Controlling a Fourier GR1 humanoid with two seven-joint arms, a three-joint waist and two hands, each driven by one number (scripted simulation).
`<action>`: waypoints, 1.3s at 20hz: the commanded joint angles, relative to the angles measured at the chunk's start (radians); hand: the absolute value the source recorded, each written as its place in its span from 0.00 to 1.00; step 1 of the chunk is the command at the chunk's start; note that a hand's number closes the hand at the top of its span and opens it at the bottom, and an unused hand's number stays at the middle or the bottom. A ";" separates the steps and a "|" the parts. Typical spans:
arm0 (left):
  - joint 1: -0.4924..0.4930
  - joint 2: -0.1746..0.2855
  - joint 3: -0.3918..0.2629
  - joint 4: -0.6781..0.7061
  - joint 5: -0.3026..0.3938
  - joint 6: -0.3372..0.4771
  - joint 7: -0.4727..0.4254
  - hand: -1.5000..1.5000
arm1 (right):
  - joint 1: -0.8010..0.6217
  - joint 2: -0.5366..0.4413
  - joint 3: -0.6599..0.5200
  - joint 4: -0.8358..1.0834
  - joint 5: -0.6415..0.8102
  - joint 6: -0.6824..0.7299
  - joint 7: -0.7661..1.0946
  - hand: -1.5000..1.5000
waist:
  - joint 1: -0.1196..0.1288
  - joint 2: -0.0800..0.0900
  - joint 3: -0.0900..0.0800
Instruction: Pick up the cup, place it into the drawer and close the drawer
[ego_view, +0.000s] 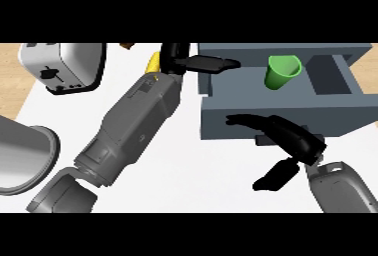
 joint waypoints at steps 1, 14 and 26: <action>0.069 0.009 0.008 -0.054 0.004 -0.038 -0.021 0.00 | -0.027 0.043 0.077 0.198 0.147 -0.069 -0.060 0.00 | 0.051 -0.009 0.000; 0.273 0.137 0.001 -0.220 0.018 -0.167 0.020 0.00 | -0.376 0.061 -0.092 0.902 0.211 -0.252 -0.414 1.00 | 0.137 0.005 0.003; 0.327 0.192 -0.016 -0.307 0.014 -0.217 0.053 0.00 | -0.621 -0.045 -0.284 1.087 0.125 -0.300 -0.409 1.00 | 0.206 0.028 0.004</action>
